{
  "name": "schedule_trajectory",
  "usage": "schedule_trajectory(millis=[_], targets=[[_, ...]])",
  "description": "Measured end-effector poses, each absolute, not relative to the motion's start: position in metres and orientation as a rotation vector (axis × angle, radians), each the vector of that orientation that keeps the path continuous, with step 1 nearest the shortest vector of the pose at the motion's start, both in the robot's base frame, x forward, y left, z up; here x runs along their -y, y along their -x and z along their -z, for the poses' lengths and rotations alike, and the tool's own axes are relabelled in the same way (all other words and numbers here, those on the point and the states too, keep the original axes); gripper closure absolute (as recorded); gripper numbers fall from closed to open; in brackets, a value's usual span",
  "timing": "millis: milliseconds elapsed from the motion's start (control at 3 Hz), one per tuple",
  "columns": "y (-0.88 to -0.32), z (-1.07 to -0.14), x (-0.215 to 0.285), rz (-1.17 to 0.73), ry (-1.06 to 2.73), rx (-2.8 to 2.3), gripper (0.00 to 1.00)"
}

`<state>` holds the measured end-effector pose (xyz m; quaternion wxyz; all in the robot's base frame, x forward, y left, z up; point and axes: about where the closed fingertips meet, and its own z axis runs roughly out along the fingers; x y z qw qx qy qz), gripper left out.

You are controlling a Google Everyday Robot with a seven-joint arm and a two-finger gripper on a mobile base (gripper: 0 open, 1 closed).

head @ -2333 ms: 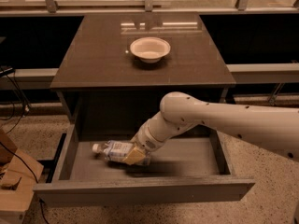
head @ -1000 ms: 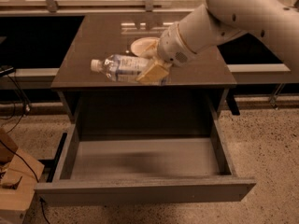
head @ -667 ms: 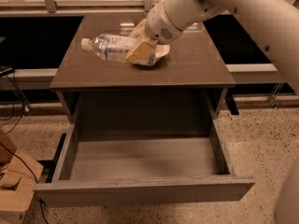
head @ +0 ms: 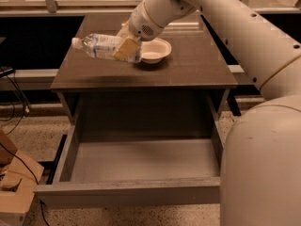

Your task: Pick blue plastic bottle from top drawer and place on counter

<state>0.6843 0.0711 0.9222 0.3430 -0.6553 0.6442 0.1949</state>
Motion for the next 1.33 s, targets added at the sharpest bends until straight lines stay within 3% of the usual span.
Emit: schedule_trajectory(millis=[333, 667, 1333], targets=[[-0.694, -0.894, -0.091, -0.568, 1.713, -1.714, 0.81], [-0.702, -0.861, -0.104, -0.631, 1.695, -1.773, 0.51], [-0.701, -0.859, -0.108, -0.636, 1.705, -1.769, 0.04]])
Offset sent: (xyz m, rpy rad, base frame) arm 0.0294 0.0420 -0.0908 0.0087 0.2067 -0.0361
